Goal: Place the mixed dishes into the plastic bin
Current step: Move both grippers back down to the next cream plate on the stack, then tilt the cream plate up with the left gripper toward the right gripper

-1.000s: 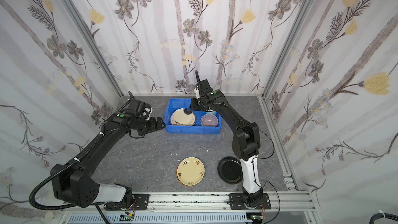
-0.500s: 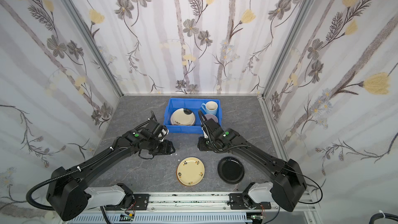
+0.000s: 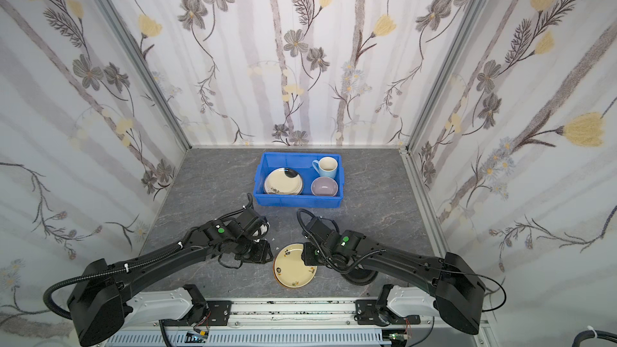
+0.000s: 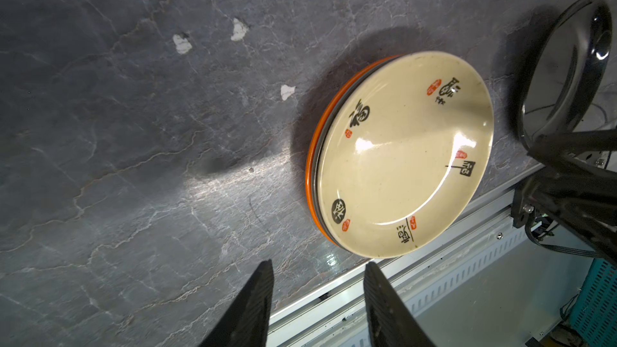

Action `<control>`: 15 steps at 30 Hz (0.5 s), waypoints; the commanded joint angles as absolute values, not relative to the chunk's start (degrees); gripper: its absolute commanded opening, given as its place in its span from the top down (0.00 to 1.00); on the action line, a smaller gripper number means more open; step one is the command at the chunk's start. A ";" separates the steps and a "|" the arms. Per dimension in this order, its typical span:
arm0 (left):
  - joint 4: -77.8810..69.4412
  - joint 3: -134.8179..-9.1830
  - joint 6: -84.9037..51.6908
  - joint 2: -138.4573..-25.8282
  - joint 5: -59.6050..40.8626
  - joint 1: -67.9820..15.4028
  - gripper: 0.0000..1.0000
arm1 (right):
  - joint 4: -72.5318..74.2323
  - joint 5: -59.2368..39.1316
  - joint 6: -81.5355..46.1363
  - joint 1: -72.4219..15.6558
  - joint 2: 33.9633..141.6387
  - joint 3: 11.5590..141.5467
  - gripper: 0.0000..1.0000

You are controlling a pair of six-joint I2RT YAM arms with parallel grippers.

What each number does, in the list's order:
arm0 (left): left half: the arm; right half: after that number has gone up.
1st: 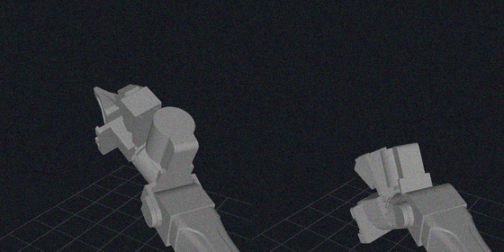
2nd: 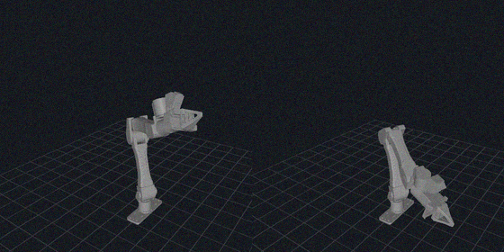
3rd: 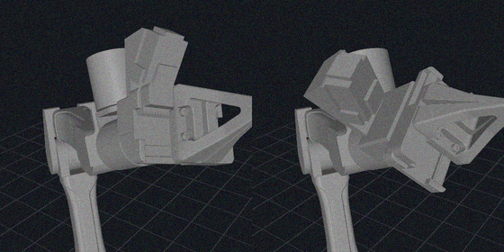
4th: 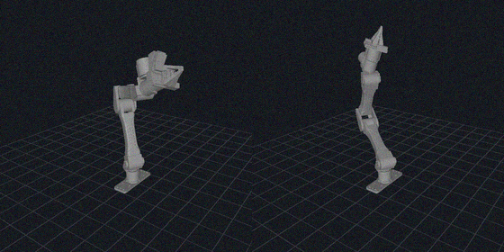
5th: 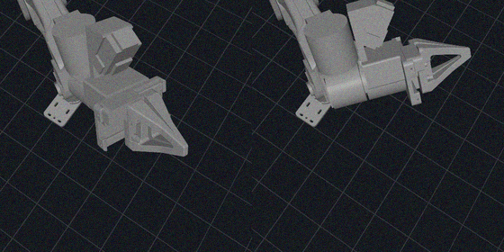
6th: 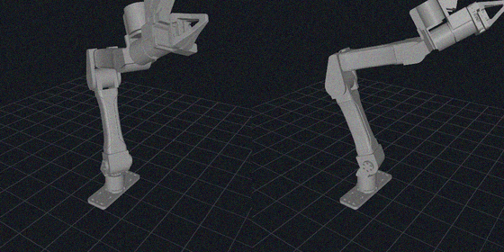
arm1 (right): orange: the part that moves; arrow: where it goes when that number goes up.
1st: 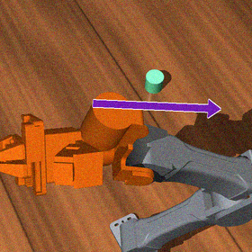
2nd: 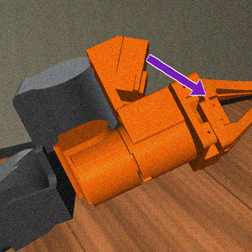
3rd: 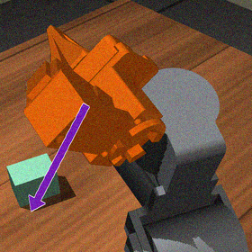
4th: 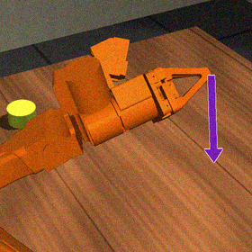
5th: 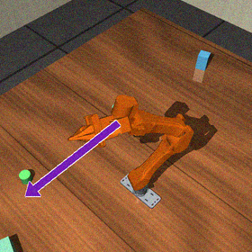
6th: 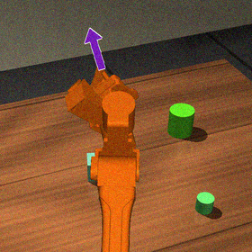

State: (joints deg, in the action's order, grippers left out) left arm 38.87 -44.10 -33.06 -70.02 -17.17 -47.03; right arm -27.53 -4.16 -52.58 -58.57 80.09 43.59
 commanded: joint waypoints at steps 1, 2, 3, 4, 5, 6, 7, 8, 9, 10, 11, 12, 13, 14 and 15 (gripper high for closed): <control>35.92 -43.58 -34.18 -70.67 -16.56 -47.78 0.56 | -25.11 -2.52 -54.49 -58.98 80.46 43.33 0.62; 35.57 -43.48 -34.32 -71.06 -16.59 -48.06 0.57 | -25.35 -2.46 -54.41 -59.00 80.51 43.34 0.62; 35.09 -43.43 -34.41 -71.72 -16.73 -48.52 0.58 | -25.63 -2.29 -54.34 -58.98 80.34 43.33 0.61; 34.58 -43.38 -34.45 -71.98 -16.99 -48.89 0.60 | -26.12 -2.04 -54.32 -59.00 80.16 43.48 0.61; 34.03 -43.37 -34.52 -72.96 -17.07 -49.19 0.61 | -26.42 -1.79 -54.32 -58.98 79.98 43.57 0.61; 33.66 -43.49 -34.58 -73.84 -17.22 -49.64 0.61 | -26.82 -1.68 -54.23 -58.98 79.77 43.59 0.61; 33.32 -43.52 -34.38 -74.46 -17.27 -49.96 0.61 | -27.19 -1.56 -54.23 -58.94 79.59 43.59 0.61; 33.10 -43.68 -34.32 -75.30 -17.40 -50.10 0.61 | -27.56 -1.49 -54.23 -58.88 79.46 43.55 0.61; 32.88 -43.77 -34.13 -76.01 -17.53 -50.24 0.62 | -27.78 -1.49 -54.22 -58.89 79.37 43.46 0.61; 32.47 -43.85 -33.86 -76.96 -17.82 -50.34 0.62 | -28.14 -1.34 -54.14 -58.89 79.23 43.38 0.61; 32.18 -43.99 -33.59 -77.97 -18.14 -50.44 0.64 | -28.45 -1.20 -54.14 -58.91 79.15 43.33 0.62; 32.03 -44.09 -33.34 -78.78 -18.32 -50.52 0.65 | -28.55 -1.14 -54.18 -58.89 78.98 43.33 0.62; 31.87 -44.34 -33.01 -79.66 -18.66 -50.63 0.66 | -28.65 -1.08 -54.31 -58.89 78.73 43.33 0.62; 31.99 -44.74 -32.79 -80.30 -18.70 -50.82 0.67 | -28.65 -0.88 -54.52 -58.89 78.50 43.33 0.62; 32.08 -44.99 -32.60 -80.65 -18.65 -51.01 0.67 | -28.65 -0.88 -54.73 -58.92 78.17 43.33 0.62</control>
